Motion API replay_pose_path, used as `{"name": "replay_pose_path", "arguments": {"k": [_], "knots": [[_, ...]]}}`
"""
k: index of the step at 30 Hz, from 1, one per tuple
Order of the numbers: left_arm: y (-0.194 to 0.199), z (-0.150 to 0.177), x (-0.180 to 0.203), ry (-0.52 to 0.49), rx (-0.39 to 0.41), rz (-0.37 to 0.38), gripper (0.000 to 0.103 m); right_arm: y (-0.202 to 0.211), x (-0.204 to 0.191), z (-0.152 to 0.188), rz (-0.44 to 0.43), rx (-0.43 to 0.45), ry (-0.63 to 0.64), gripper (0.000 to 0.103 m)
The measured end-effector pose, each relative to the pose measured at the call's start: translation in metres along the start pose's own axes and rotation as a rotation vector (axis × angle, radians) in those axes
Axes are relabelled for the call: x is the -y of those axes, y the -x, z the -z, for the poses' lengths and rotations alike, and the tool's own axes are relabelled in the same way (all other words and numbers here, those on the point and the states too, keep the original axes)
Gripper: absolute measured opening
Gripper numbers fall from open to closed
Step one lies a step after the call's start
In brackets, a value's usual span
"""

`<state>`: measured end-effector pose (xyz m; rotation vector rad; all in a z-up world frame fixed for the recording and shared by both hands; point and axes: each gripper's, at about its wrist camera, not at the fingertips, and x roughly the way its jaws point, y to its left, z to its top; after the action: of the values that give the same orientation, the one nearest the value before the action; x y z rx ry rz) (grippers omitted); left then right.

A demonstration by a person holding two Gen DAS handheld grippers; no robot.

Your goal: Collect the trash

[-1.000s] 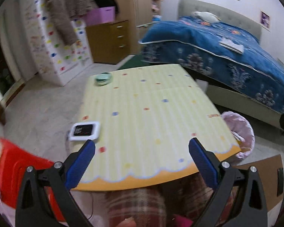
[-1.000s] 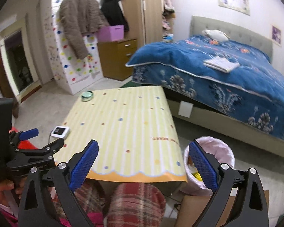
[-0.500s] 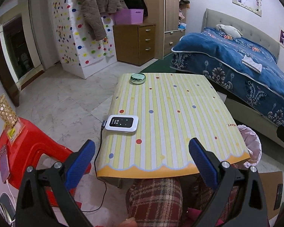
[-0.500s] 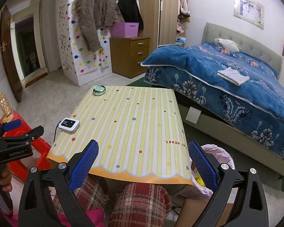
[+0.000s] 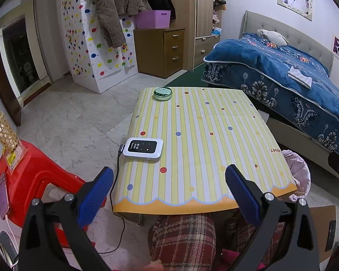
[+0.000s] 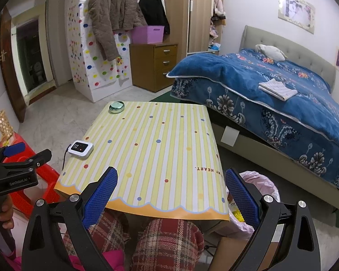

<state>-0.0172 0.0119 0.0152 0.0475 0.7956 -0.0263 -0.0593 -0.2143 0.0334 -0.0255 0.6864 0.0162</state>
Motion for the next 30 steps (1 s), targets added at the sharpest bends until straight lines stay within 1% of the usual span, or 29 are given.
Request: {"name": "replay_pose_path", "arguments": {"k": [30], "knots": [[-0.0006,0.0020,0.0004,-0.003,0.001,-0.004,0.096,-0.0030,0.0058,0.0048,0.005,-0.003,-0.013,0.095]]}}
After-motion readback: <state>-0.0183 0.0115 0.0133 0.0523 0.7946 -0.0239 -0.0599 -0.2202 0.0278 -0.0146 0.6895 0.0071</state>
